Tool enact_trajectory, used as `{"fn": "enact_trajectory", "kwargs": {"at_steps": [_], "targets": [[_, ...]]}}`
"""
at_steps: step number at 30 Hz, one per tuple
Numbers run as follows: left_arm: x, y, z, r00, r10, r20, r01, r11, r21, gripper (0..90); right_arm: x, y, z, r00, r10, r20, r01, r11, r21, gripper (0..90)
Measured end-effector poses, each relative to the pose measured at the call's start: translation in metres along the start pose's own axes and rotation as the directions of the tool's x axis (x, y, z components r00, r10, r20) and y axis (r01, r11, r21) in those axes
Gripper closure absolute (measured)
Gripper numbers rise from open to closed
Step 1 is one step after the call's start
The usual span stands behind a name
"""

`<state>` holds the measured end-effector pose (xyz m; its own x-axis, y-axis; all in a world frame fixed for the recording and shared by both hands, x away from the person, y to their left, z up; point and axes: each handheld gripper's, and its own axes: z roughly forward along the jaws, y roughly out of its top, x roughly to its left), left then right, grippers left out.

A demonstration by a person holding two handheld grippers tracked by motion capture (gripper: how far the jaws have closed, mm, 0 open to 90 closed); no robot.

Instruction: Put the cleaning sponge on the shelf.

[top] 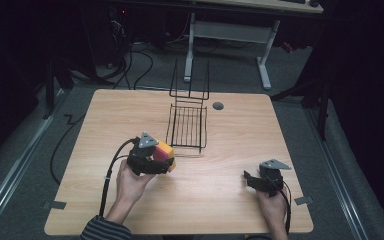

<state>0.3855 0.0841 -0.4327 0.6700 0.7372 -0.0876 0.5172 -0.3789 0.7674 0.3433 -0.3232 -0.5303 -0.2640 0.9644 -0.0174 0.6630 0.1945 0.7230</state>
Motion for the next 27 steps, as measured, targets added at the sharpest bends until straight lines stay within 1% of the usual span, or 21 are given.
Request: {"fn": "enact_trajectory", "kwargs": {"at_steps": [3,5,6,12,13,14,17,19,21,23,24,27], "targets": [[0.004,0.004,0.000,1.0000,0.001,-0.003,-0.001,1.0000,-0.001,23.2,0.000,0.000,0.000,1.0000,0.000,0.000,0.000,1.000,0.000,31.9],[0.006,0.005,0.000,0.9999,-0.010,0.004,0.010,1.0000,-0.002,23.2,0.000,0.000,0.000,1.0000,-0.001,0.000,0.001,1.000,0.000,31.9],[0.007,0.006,0.000,1.0000,-0.008,0.001,0.008,1.0000,-0.002,23.2,0.000,0.000,0.000,1.0000,-0.001,0.000,0.001,1.000,0.000,31.9],[0.011,0.015,0.002,0.9996,0.019,-0.021,-0.019,0.9998,-0.007,23.1,0.000,0.000,0.000,1.0000,-0.002,-0.001,0.002,1.000,0.000,31.9],[0.013,0.019,0.003,0.9992,0.031,-0.024,-0.031,0.9995,-0.006,23.2,0.000,0.000,0.000,1.0000,-0.001,-0.002,0.001,1.000,0.000,31.8],[0.013,0.019,0.003,0.9992,0.031,-0.024,-0.031,0.9995,-0.006,23.2,0.000,0.000,0.000,1.0000,-0.002,-0.002,0.002,1.000,0.000,31.9],[0.015,0.027,0.005,0.9985,0.045,-0.032,-0.045,0.9990,-0.001,23.2,0.000,0.000,0.000,1.0000,-0.001,-0.002,0.001,1.000,0.000,31.9],[0.015,0.029,0.005,0.9984,0.046,-0.032,-0.046,0.9989,0.001,23.1,0.000,0.000,0.000,1.0000,-0.002,-0.002,0.002,1.000,0.000,31.9],[0.015,0.033,0.007,0.9974,0.056,-0.045,-0.056,0.9984,0.001,23.2,0.000,0.000,0.000,1.0000,-0.002,-0.003,0.002,1.000,0.000,31.8],[0.015,0.040,0.010,0.9968,0.067,-0.044,-0.067,0.9977,0.002,23.2,0.000,0.000,0.000,1.0000,-0.002,-0.003,0.002,1.000,0.000,31.8],[0.015,0.040,0.010,0.9968,0.067,-0.044,-0.067,0.9977,0.002,23.2,0.000,0.000,0.000,1.0000,-0.002,-0.003,0.002,1.000,0.000,31.8],[0.014,0.047,0.014,0.9957,0.083,-0.042,-0.083,0.9965,0.001,23.2,0.000,0.000,0.000,0.9999,-0.009,-0.005,0.009,1.000,-0.002,31.8]]}}
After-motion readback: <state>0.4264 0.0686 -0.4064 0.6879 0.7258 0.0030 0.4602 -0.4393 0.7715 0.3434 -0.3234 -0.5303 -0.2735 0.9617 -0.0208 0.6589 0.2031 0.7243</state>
